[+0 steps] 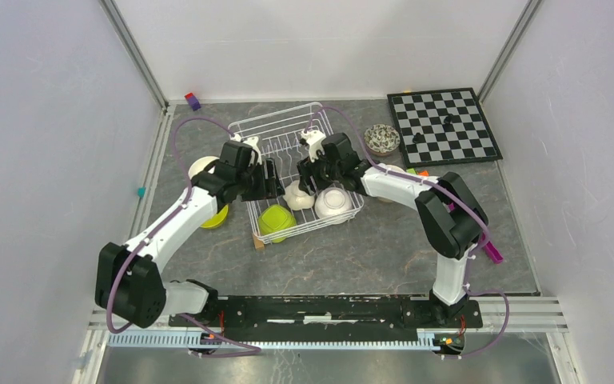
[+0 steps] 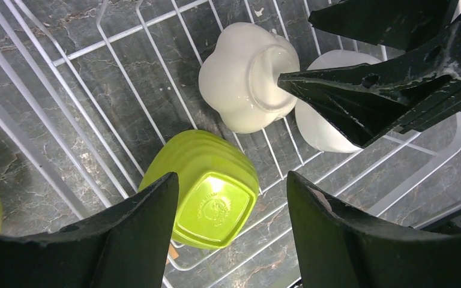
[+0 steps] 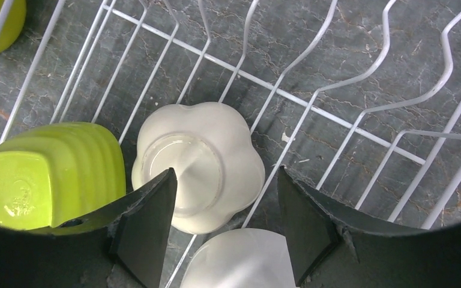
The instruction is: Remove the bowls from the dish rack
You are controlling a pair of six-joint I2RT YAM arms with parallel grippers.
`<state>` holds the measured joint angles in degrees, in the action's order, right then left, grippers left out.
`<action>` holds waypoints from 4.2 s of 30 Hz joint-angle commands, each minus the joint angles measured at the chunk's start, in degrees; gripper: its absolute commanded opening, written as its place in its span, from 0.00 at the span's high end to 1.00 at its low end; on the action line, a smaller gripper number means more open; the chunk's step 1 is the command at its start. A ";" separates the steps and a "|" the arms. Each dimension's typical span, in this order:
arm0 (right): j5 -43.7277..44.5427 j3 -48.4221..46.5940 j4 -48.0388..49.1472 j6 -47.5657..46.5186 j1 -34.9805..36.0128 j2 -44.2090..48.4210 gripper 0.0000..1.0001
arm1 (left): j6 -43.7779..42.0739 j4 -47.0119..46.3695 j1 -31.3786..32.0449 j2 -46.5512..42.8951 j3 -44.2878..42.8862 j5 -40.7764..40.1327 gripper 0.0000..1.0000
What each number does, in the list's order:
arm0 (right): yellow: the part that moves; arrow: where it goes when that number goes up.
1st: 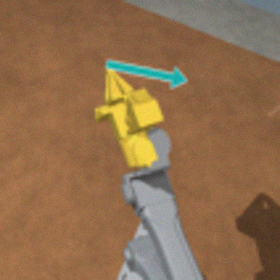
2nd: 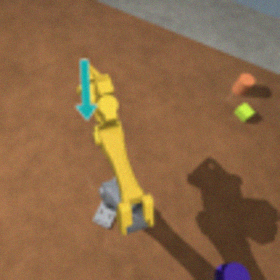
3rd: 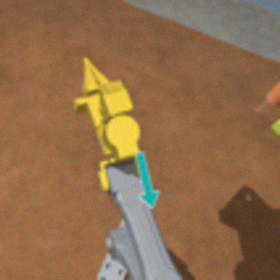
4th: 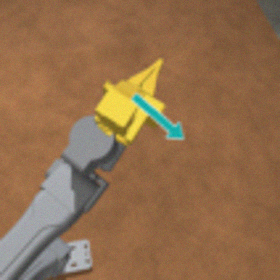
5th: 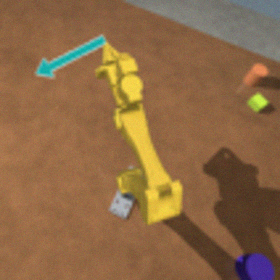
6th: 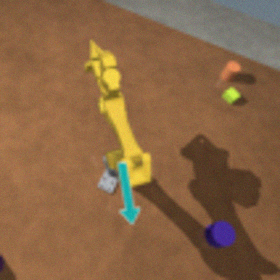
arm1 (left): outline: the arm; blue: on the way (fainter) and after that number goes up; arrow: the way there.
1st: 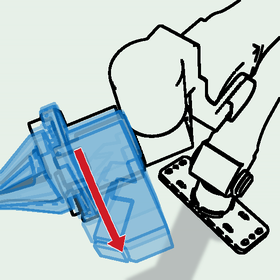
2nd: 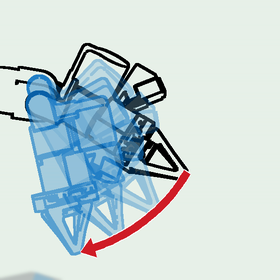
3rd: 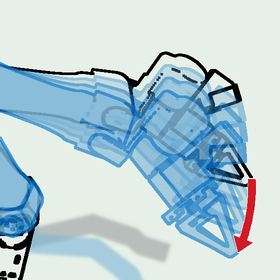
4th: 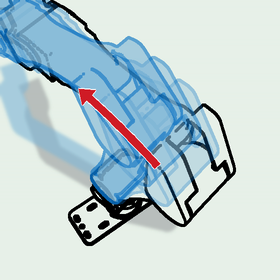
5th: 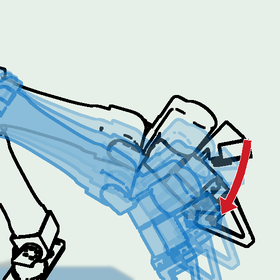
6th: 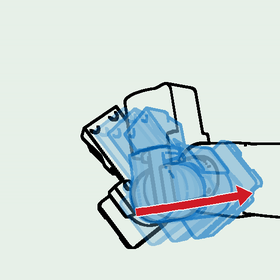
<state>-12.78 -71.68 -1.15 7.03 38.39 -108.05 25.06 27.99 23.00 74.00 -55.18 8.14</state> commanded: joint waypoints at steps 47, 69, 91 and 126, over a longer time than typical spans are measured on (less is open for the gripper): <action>9.11 28.03 21.47 -3.61 -2.60 36.96 0.21 | -0.06 -5.76 11.75 5.34 -1.86 -15.64 0.33; 8.50 28.88 20.59 -3.13 -2.58 37.42 0.10 | -2.71 -6.08 12.33 21.35 -12.02 -22.41 0.40; 13.04 27.23 15.91 -1.71 -2.58 35.70 0.10 | -0.11 -4.84 11.12 28.81 -19.02 -28.75 0.51; 15.73 25.43 14.28 6.71 -3.02 35.08 0.02 | 2.12 -2.41 9.78 -1.67 -4.54 -23.18 0.00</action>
<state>7.29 -47.72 7.07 13.69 35.48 -72.82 26.37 29.04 33.08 75.88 -63.72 -16.16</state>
